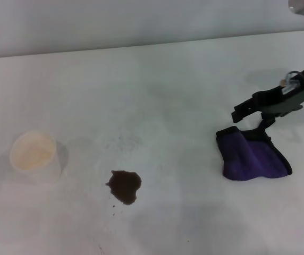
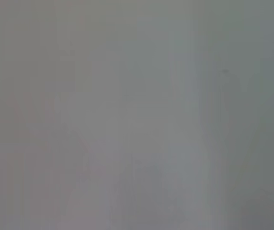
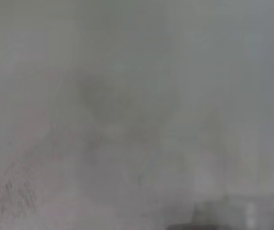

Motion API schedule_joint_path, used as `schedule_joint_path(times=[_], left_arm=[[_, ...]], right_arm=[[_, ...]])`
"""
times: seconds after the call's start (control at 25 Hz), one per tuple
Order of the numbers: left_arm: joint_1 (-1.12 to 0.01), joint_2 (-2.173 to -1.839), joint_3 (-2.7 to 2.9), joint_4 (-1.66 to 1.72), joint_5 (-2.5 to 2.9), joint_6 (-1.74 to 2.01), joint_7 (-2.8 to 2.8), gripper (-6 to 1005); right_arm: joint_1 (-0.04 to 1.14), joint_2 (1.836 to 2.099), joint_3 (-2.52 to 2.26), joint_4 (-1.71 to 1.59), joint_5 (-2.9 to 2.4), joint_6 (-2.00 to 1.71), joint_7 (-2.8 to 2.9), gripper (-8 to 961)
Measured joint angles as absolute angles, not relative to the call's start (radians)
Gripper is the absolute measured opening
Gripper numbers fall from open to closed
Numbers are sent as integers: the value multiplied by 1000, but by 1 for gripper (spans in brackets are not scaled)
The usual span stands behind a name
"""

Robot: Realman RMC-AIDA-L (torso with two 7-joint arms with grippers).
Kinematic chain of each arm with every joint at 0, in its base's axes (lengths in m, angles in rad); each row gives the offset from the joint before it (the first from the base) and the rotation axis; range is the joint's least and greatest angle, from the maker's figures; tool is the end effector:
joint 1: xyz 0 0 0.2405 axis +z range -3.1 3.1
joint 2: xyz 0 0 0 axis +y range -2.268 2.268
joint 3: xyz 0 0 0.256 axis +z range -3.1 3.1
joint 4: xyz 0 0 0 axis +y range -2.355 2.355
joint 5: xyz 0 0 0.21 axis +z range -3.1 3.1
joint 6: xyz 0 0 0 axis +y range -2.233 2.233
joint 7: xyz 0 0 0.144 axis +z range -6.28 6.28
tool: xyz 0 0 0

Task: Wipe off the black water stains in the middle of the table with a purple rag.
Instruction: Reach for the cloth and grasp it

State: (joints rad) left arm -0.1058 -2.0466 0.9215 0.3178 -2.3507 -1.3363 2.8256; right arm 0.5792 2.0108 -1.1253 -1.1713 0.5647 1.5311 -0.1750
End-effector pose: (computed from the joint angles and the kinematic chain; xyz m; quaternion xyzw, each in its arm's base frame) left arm -0.3935 0.2382 0.0521 -0.7270 -0.1541 -0.2363 0.6260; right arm 0.2477 0.3649 0.0442 -0.7402 0.6295 -0.0830 0.2215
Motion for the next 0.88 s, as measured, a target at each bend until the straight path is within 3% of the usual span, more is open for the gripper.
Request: schedule_joint_path(times=[0.24,0.56,0.88], left_arm=[[-106,-2029,921,318,-2356,-1329,2826,887],[-113,-2004,920,313,-2358,-1325,2826,888],[-119,-2000,920,310,-2358,-1324,2826,889]], right_arm=[[595,2012,-1268,-1168,522,1518,-40,850],[600,2018,-1425,-1167,493,1534,81,764],[589,2019,-1476,-1160,485,1520,94,666]])
